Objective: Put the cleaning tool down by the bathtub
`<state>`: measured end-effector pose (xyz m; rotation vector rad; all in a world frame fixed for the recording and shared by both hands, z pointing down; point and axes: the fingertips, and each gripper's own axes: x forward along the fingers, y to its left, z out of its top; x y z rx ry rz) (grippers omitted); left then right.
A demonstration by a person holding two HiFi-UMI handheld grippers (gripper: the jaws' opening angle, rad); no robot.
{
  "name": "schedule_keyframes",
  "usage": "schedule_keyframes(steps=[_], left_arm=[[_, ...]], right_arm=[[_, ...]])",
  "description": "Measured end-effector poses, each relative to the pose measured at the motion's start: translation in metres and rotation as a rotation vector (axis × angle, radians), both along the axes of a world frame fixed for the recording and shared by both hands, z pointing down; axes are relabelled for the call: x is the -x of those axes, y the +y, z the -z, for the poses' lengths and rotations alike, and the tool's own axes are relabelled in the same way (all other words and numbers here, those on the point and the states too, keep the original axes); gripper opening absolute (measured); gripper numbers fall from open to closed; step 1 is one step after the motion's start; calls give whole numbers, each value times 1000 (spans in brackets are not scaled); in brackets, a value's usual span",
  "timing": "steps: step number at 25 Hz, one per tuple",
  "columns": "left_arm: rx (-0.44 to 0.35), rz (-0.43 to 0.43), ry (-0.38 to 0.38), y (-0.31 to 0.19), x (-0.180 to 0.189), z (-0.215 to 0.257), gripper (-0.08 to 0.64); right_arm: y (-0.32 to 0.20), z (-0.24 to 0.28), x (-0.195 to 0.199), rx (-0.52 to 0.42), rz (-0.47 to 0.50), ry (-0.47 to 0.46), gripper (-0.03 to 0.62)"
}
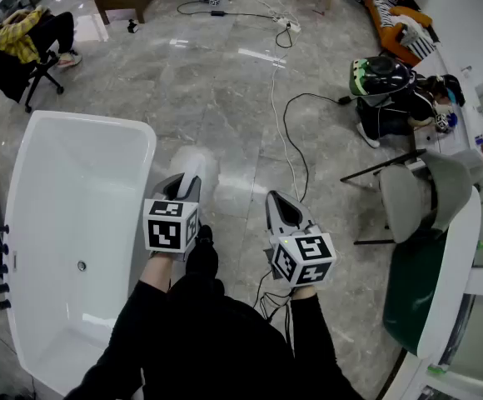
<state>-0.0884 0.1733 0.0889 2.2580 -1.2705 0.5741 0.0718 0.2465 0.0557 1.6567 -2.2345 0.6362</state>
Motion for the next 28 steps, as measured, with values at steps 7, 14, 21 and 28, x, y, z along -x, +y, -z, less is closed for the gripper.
schedule_keyframes(steps=[7,14,21,28], left_arm=[[-9,-18,11,-79,-7,5,98],[10,-23,21,-119,-9,-5,98],[54,3,6,-143,-14,-38,98],[57,52,-2,-176,-20,-64,98]], right_arm=[[-74,2,-5,6,-7,18,0],[-121,5,-10,0,-18,33,0],[-153,-22,-17,43,-3,-17,0],[-190,-50,-25,69,35,-54,0]])
